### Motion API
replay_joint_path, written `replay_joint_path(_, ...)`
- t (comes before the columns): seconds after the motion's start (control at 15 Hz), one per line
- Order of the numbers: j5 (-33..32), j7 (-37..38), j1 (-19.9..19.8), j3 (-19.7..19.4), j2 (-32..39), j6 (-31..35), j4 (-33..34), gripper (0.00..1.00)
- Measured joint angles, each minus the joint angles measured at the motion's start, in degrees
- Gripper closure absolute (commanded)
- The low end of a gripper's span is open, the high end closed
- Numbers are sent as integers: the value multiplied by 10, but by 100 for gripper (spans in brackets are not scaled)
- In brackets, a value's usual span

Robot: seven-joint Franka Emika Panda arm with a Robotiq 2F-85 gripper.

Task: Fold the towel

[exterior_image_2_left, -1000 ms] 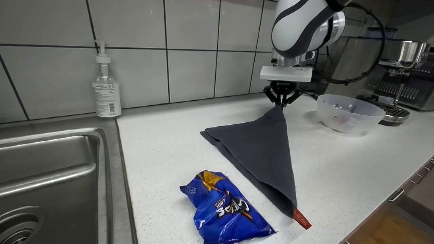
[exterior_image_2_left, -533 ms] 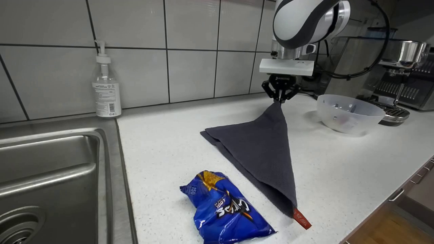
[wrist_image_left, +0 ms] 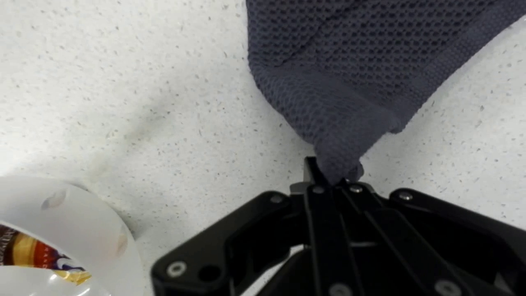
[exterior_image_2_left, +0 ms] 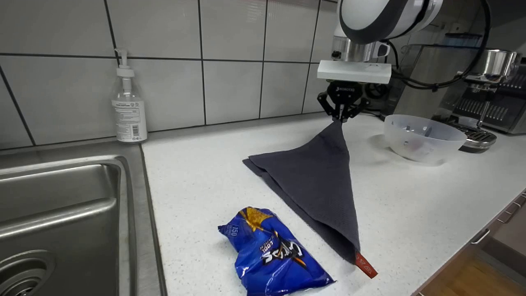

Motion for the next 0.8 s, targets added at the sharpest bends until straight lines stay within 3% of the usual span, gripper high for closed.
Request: replay_joint_path(0.8, -17, 2, 31, 21, -128, 20, -141, 99)
